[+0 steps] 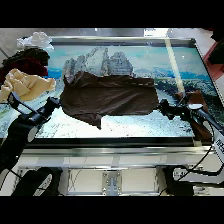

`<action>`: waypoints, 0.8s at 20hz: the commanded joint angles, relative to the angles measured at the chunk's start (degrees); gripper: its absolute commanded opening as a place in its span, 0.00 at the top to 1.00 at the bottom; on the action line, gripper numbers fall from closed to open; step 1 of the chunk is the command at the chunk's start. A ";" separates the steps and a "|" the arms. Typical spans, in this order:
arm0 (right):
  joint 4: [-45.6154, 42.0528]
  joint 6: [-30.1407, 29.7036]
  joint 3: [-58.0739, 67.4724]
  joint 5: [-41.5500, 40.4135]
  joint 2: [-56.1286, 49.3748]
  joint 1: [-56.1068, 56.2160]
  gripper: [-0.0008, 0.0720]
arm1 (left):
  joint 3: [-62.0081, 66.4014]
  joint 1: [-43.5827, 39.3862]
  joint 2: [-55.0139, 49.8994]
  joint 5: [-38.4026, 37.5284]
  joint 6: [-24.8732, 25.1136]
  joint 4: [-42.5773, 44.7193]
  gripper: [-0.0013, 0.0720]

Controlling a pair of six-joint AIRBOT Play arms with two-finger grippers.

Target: Fold the shirts.

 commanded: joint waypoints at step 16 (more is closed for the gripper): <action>3.48 -4.42 0.00 8.22 10.08 -1.49 0.95 | -11.13 -0.04 -19.26 24.79 -9.92 -20.85 0.20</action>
